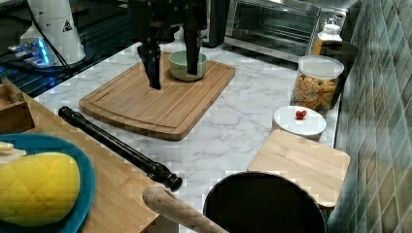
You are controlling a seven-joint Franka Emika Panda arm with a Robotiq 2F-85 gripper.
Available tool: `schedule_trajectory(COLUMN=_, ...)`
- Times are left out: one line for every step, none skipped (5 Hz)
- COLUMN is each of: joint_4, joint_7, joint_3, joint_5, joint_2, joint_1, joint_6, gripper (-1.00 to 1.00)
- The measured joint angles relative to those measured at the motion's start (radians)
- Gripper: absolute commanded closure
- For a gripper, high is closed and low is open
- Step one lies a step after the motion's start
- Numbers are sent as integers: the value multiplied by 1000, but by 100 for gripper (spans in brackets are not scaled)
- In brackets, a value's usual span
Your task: Open the drawer.
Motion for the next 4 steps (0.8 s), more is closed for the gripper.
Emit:
schedule_trajectory(joint_4=-4, joint_7=-1, joint_3=-22, joint_5=-2, joint_2=5, joint_1=-9, joint_6=0, gripper=-100)
schedule_trajectory(joint_4=-5, joint_7=-1, joint_3=-27, joint_5=-52, joint_2=12, joint_1=-17, joint_6=3, gripper=-100)
schedule_trajectory(joint_4=-4, joint_7=-1, joint_3=-28, joint_5=-78, joint_2=34, joint_1=-17, joint_6=22, gripper=-100)
schedule_trajectory(joint_4=-2, joint_7=-1, joint_3=-28, joint_5=-80, joint_2=78, joint_1=-15, joint_6=23, gripper=-100)
